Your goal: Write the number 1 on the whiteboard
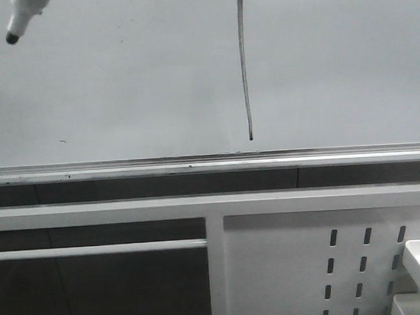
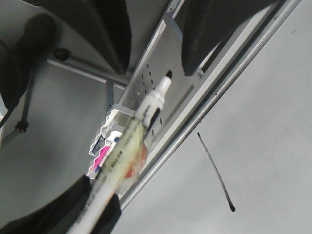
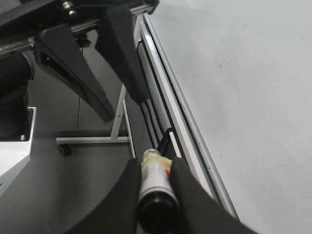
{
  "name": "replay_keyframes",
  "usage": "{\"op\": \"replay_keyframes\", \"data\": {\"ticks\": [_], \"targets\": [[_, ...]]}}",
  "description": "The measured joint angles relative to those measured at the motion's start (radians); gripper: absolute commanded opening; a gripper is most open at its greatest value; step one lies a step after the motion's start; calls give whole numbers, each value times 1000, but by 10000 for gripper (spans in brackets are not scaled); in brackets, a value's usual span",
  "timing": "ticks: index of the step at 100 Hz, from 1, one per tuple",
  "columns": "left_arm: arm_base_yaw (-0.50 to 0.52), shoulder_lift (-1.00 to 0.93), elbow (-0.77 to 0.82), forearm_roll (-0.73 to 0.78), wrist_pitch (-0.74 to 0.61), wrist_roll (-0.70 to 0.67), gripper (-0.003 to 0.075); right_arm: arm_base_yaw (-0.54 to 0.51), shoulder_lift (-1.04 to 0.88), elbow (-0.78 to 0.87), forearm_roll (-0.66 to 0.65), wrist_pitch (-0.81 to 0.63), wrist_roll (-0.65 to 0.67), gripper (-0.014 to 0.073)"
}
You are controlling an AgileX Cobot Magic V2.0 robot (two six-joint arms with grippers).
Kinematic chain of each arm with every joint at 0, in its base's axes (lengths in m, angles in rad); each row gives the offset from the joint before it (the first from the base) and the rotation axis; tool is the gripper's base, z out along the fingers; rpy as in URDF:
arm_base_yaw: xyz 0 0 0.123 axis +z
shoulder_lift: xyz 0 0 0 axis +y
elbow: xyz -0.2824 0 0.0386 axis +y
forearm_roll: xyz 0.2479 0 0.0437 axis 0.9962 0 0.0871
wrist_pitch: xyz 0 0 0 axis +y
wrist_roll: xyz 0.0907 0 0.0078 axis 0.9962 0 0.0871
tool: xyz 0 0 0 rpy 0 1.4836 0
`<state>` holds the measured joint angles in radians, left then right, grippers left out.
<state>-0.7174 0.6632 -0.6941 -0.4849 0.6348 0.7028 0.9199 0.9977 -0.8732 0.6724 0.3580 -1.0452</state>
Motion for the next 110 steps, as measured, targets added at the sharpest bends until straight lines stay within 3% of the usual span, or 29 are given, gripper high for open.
{"op": "replay_keyframes", "data": {"ticks": [33, 110], "targets": [[0, 128, -35, -28, 12, 195, 249, 0, 6, -2, -10, 9, 0, -71], [0, 209, -39, -73, -13, 233, 221, 70, 6, -3, -20, -44, -52, -71]]}}
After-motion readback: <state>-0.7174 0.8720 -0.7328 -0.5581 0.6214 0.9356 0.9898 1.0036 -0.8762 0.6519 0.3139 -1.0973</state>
